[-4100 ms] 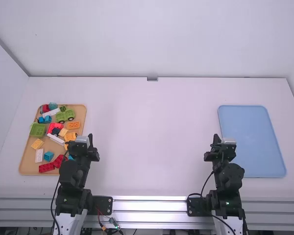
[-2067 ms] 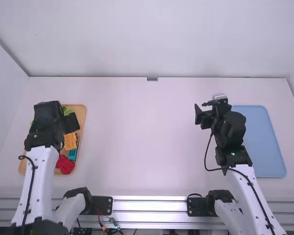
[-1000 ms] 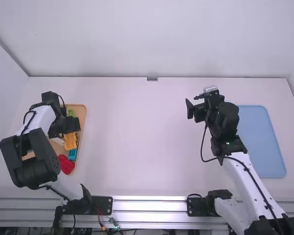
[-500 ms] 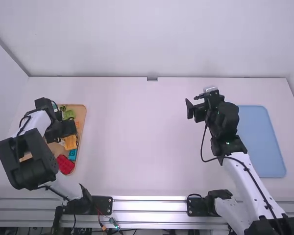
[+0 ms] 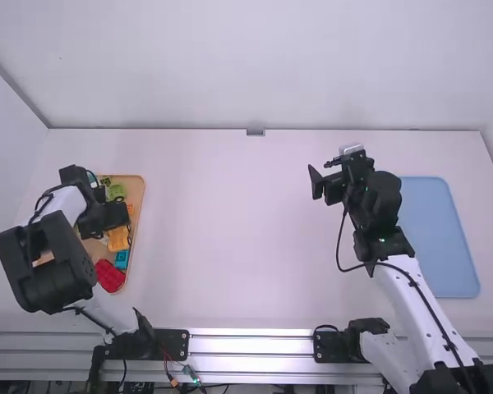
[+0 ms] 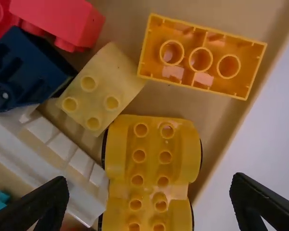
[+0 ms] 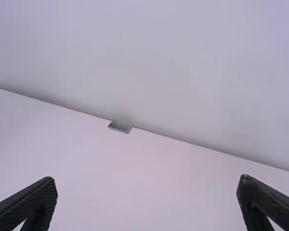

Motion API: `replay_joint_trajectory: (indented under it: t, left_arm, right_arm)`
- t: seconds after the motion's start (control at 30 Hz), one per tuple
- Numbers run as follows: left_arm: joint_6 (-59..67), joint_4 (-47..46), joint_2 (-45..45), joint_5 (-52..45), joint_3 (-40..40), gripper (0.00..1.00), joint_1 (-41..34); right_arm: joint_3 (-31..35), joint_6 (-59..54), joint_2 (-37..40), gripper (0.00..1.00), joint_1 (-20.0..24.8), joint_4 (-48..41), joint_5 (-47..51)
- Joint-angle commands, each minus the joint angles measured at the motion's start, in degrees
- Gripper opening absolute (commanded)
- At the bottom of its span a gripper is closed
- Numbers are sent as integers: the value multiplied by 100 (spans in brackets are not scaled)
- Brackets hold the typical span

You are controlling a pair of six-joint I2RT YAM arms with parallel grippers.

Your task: Assemble lego blocks to make yellow taxi

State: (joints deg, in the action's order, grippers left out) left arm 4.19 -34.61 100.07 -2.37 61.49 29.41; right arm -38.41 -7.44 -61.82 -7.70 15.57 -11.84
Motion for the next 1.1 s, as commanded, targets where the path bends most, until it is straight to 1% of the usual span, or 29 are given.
replay_joint_trajectory:
  t: [0.0,0.1,0.37,0.5,0.67,0.73,0.77,0.87,0.97,1.0,1.07]
  left_arm:
    - [39,31,46,39,-138,88,-15]
    - [219,140,46,-24,-199,85,-15]
    - [234,417,46,-28,-343,88,-15]
    - [439,516,46,-435,-415,89,-15]
    - [350,538,46,-404,-466,86,-15]
    - [240,584,46,-264,-494,85,-9]
    - [122,627,46,22,-538,85,-20]
    - [116,717,46,59,-612,85,-4]
    - [120,807,46,-11,-656,80,-15]
    - [120,807,46,-9,-656,80,-15]
    - [118,807,46,-15,-664,75,-15]
  right_arm:
    - [-245,20,-22,99,-28,33,-37]
    - [-245,20,-24,98,-28,28,-37]
    - [-245,168,-24,99,-22,83,-37]
    - [-245,164,-24,99,-22,101,-35]
    - [-245,166,-24,99,-22,90,-33]
    - [-245,166,-24,99,-22,94,-37]
    - [-245,168,-24,98,-24,94,-35]
    - [-245,166,-24,99,-22,96,-35]
    - [-245,168,-24,99,-28,118,-37]
    - [-245,168,-24,98,-28,118,-39]
    - [-245,166,-24,99,-28,118,-37]
